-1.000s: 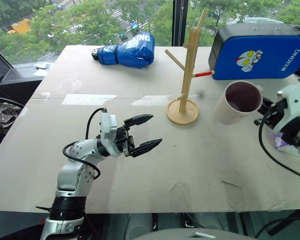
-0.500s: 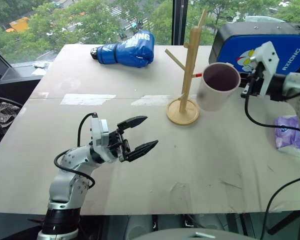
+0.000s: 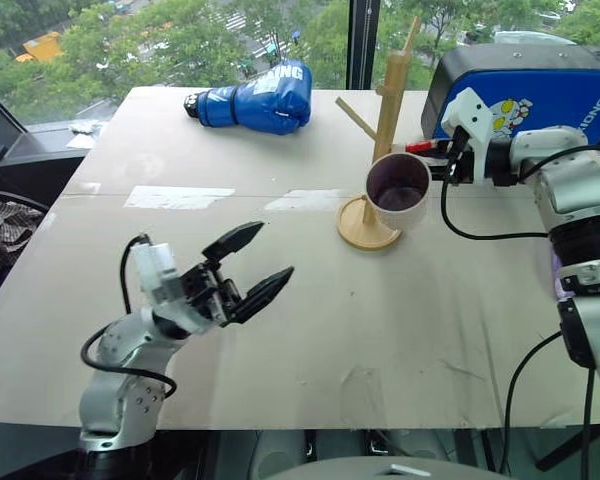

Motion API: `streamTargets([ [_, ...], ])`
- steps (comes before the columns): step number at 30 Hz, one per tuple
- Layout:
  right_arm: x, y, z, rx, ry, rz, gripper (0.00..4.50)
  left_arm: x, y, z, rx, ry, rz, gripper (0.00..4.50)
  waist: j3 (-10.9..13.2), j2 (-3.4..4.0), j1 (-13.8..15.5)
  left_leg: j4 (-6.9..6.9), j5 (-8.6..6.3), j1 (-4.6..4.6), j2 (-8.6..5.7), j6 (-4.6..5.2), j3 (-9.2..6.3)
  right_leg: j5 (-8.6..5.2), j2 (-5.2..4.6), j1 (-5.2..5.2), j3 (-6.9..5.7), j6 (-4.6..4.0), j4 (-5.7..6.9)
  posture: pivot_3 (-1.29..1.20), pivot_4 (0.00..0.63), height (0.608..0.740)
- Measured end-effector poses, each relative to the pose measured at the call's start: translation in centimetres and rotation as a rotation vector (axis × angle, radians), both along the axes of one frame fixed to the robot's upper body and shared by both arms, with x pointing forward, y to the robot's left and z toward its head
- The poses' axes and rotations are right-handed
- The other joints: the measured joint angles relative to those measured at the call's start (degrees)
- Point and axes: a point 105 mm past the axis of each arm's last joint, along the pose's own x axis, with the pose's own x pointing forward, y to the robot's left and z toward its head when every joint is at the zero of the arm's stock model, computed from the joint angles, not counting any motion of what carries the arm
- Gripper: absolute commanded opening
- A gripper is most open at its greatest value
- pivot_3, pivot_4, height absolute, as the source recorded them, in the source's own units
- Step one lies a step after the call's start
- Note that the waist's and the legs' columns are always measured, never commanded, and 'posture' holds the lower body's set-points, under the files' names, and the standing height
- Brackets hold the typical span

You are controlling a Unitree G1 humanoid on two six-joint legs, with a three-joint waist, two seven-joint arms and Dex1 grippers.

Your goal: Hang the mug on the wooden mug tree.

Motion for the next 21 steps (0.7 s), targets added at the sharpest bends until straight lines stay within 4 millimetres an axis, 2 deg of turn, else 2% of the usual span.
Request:
streamTargets([
  [2, -0.3, -1.2, 0.3, 0.007, -0.015, -0.025, 3.55, -0.2, 0.1, 0.0, -0.006, -0.008, -0.005, 4.5, 0.0, 0.0, 0.11, 0.0, 0.0, -0.03, 0.0, 0.0, -0.04, 0.0, -0.01, 0.01, -0.06, 0.0, -0.01, 0.0, 0.15, 0.733],
  [5, -1.2, -3.9, 0.3, 0.025, -0.029, -0.088, 3.55, -0.4, 0.2, -0.2, -0.007, -0.003, -0.006, 4.5, 0.01, 0.0, 0.34, 0.0, 0.0, -0.05, -0.01, 0.0, -0.06, 0.0, -0.03, 0.01, -0.1, 0.0, -0.03, 0.0, 0.15, 0.733],
  [6, -1.9, -5.4, 0.1, 0.037, -0.031, -0.127, 3.55, -0.4, 0.2, -0.4, -0.007, 0.008, -0.006, 4.5, 0.01, 0.0, 0.51, 0.0, 0.0, -0.06, -0.01, 0.0, -0.09, 0.0, -0.03, 0.01, -0.13, 0.0, -0.03, 0.0, 0.15, 0.733],
  [8, -2.8, -6.9, -0.4, 0.056, -0.023, -0.177, 3.55, -0.5, 0.2, -0.9, -0.003, 0.033, -0.001, 4.5, 0.01, 0.02, 0.34, -0.02, 0.0, -0.03, -0.01, 0.0, -0.07, 0.0, -0.03, 0.01, -0.09, 0.01, -0.01, 0.0, 0.15, 0.733],
  [11, -5.7, -9.3, -1.7, 0.09, -0.006, -0.26, 3.55, -0.3, 0.2, -2.1, 0.035, 0.09, 0.024, 4.5, 0.02, 0.03, 0.3, -0.06, 0.0, -0.01, 0.01, 0.0, -0.08, -0.01, -0.02, 0.02, -0.09, 0.01, -0.01, 0.0, 0.15, 0.733],
  [13, -8.8, -10.7, -3.6, 0.107, 0.023, -0.308, 3.55, -0.1, 0.3, -2.9, 0.065, 0.128, 0.053, 4.5, 0.01, 0.02, 0.65, -0.14, 0.0, -0.01, 0.0, -0.01, -0.14, -0.03, -0.01, 0.06, -0.13, 0.05, -0.05, 0.0, 0.15, 0.733],
  [14, -10.6, -11.0, -5.3, 0.113, 0.068, -0.325, 3.55, 0.0, 0.5, -3.4, 0.083, 0.155, 0.079, 4.5, 0.0, 0.02, 0.85, -0.11, -0.01, 0.03, 0.01, -0.01, -0.14, -0.07, 0.0, 0.08, -0.14, 0.11, -0.04, 0.0, 0.15, 0.733],
  [19, -16.1, -11.3, -9.5, 0.172, 0.137, -0.462, 3.55, 1.4, 1.1, -5.6, 0.187, 0.216, 0.19, 4.5, 0.0, 0.04, 0.83, -0.16, -0.02, 0.18, -0.02, -0.01, -0.14, -0.1, 0.06, 0.12, -0.03, 0.16, 0.04, 0.0, 0.15, 0.733],
  [21, -17.5, -11.2, -11.3, 0.168, 0.18, -0.512, 3.55, 1.7, 1.5, -6.3, 0.208, 0.249, 0.202, 4.5, 0.01, 0.02, 0.44, -0.12, -0.03, 0.2, 0.01, 0.0, -0.11, -0.18, 0.07, 0.12, -0.01, 0.31, 0.06, 0.0, 0.15, 0.733],
])
